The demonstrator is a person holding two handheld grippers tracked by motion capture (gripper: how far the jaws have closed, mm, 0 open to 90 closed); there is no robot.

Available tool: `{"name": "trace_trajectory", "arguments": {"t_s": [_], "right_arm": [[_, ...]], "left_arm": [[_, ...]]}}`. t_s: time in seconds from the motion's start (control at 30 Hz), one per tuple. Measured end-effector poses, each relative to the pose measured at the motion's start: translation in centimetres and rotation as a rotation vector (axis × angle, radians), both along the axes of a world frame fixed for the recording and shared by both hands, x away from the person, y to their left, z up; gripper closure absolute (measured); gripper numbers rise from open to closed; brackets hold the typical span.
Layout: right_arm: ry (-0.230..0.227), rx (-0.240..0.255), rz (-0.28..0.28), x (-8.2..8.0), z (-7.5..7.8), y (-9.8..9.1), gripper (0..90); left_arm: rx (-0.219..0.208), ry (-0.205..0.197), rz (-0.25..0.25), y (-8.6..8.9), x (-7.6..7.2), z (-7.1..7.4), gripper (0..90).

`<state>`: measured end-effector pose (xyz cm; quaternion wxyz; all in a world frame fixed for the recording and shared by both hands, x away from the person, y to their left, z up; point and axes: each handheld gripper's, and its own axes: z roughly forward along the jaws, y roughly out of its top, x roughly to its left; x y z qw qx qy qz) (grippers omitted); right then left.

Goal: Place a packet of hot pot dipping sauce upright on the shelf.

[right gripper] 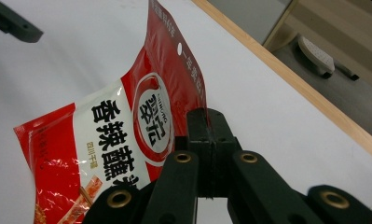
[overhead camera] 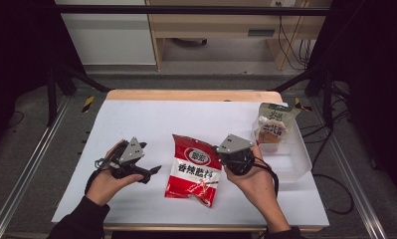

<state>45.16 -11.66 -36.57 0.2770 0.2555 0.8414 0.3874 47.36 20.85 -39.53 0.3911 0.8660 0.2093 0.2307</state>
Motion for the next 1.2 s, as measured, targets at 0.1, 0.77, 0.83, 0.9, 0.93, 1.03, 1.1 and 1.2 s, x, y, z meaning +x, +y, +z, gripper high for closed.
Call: {"name": "trace_trajectory", "arguments": {"t_s": [0.1, 0.77, 0.83, 0.9, 0.93, 1.03, 1.1, 1.2], "right_arm": [[-0.007, -0.009, 0.022, 0.1, 0.4, 0.6, 90.0], [-0.046, -0.019, 0.12, -0.1, 2.3, 2.7, 90.0], [-0.049, -0.021, 0.125, -0.1, 2.4, 2.8, 90.0], [-0.05, -0.021, 0.13, -0.2, 2.4, 2.9, 90.0], [-0.051, -0.021, 0.133, -0.2, 2.5, 2.9, 90.0], [-0.054, -0.015, 0.136, -0.2, 2.8, 2.9, 90.0], [-0.054, -0.007, 0.14, -0.2, 3.0, 2.9, 90.0], [-0.055, 0.005, 0.148, -0.3, 3.4, 2.8, 90.0]], "left_arm": [[0.009, -0.007, -0.004, -0.3, 0.5, 0.9, 12.1], [-0.022, -0.037, -0.038, -0.8, 1.9, 2.8, 22.4], [-0.031, -0.043, -0.048, -0.9, 1.9, 3.0, 23.8], [-0.028, -0.046, -0.059, -1.1, 2.0, 3.2, 26.9], [-0.029, -0.047, -0.062, -1.2, 2.0, 3.3, 28.2], [-0.032, -0.036, -0.084, -1.5, 2.3, 3.3, 31.9], [-0.017, -0.03, -0.102, -1.7, 2.5, 3.2, 36.5], [-0.026, 0.011, -0.13, -1.8, 2.7, 3.0, 45.6]]}}
